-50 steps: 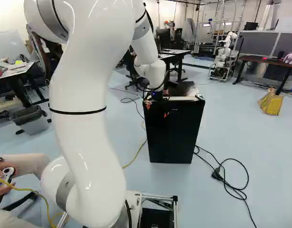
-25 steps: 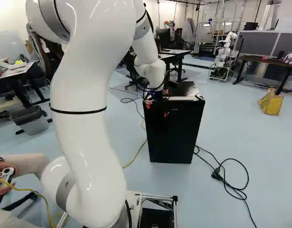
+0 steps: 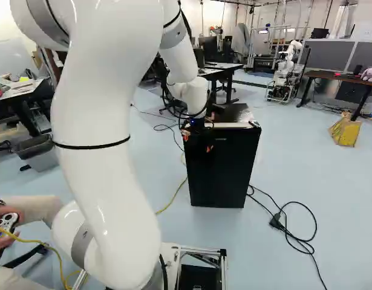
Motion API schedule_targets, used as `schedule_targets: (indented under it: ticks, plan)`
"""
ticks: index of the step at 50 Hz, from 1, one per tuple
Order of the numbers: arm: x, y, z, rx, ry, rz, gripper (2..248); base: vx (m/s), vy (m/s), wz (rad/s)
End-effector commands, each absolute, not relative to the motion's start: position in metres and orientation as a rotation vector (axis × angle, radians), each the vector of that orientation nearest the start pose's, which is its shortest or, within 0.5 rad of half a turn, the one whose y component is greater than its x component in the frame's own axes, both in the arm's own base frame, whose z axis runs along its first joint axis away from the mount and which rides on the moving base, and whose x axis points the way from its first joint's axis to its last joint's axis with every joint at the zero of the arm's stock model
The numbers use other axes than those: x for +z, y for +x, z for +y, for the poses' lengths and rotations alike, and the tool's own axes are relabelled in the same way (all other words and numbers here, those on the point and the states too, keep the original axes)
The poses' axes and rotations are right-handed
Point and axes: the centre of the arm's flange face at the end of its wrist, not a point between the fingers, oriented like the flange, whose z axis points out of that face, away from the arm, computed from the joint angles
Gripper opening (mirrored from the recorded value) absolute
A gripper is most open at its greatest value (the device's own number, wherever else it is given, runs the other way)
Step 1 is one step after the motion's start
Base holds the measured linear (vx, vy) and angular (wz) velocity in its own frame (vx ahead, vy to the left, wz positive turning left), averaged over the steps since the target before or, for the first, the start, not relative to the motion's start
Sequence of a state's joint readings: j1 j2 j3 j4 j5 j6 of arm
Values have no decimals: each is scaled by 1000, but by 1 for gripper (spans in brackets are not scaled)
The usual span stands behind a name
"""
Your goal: Grab a drink from the fridge
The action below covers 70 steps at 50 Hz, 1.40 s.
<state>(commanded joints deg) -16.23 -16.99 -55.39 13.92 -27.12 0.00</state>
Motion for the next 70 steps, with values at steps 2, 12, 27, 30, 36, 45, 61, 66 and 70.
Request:
schedule_targets:
  ticks: [2, 12, 27, 30, 36, 45, 61, 66, 70]
  plan:
    - [409, 493, -133, -325, -2933, 731, 247, 0, 0, 0]
    - [409, 478, -127, -359, -2937, 729, 247, 0, 0, 0]
    - [411, 457, -119, -489, -2947, 723, 247, 0, 0, 0]
    - [412, 453, -118, -530, -2949, 720, 247, 0, 0, 0]
    - [414, 446, -116, -616, -2952, 711, 247, 0, 0, 0]
    - [417, 435, -113, -752, -2951, 696, 247, 0, 0, 0]
    - [424, 413, -106, -1003, -2929, 658, 247, 0, 0, 0]
    - [427, 406, -104, -1083, -2917, 643, 247, 0, 0, 0]
    - [429, 401, -103, -1148, -2905, 631, 247, 0, 0, 0]
